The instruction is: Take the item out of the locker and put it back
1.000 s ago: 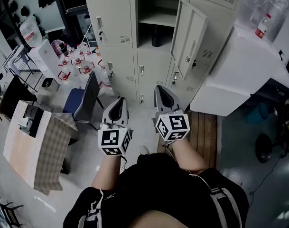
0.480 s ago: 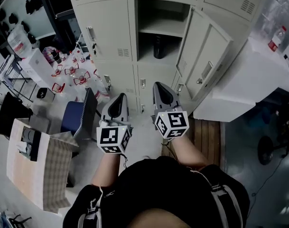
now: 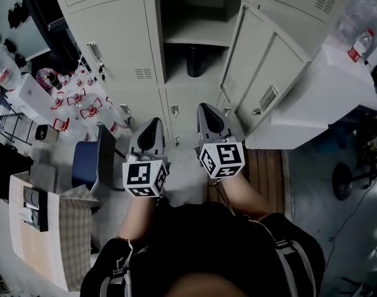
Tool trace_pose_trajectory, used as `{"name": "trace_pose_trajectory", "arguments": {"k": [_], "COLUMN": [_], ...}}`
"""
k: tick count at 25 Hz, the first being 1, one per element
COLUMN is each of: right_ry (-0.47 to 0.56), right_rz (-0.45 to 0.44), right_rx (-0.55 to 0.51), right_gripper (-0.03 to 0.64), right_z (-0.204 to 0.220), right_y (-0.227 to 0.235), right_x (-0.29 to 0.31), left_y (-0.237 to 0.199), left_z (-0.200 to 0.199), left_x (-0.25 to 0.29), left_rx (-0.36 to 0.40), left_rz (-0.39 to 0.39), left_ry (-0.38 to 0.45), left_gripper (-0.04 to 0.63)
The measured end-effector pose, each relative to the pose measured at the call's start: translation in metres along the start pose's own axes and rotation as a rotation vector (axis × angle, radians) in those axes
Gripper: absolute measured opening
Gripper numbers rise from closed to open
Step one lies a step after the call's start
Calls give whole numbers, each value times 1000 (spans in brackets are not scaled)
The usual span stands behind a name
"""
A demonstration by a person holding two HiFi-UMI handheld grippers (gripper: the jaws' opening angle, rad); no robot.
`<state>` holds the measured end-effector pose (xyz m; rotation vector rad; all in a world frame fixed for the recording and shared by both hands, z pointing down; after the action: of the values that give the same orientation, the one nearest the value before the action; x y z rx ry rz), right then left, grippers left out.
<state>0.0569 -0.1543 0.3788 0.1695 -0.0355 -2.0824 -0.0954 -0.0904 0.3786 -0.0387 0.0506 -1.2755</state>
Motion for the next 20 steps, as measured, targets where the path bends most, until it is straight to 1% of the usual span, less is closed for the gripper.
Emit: {"name": "trace_pose_trajectory", "arguments": {"k": [4, 9, 15, 17, 18, 19, 20], "right_ry": [-6, 16, 35, 50, 58, 66, 69], "right_rz": [54, 132, 185, 189, 182, 176, 178], "right_rx": [0, 1, -25, -30, -30, -29, -28], "right_gripper": [17, 17, 17, 16, 82, 161, 203], "right_z": [11, 12, 12, 12, 12, 13, 13], "right_y": [11, 21, 26, 27, 27, 28, 29], "right_x": [15, 40, 68, 78, 84, 90, 96], "left_y": [-9, -26, -44, -49, -51, -54, -57], "left_z": [2, -5, -12, -11, -10, -10, -10], "left_x": [26, 62, 99, 109, 113, 118, 121], "left_rx": [14, 42, 52, 51, 52, 53, 53], "left_rz": [59, 139, 214, 233, 241, 248, 254], "left_ry": [-7, -2, 7, 3, 2, 2, 1], "left_gripper": [12, 12, 12, 12, 12, 12, 12]}}
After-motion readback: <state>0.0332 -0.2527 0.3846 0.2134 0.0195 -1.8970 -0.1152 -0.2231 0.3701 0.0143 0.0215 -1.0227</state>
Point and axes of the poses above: the fingertips, and each gripper's own axes: x forward along the fingers, y to its right, z out of its underside, the point moved 5 cm from there along -x, backward along the fingers, and after that the axes turned 5 degrees about z, right-handed, at the moved point
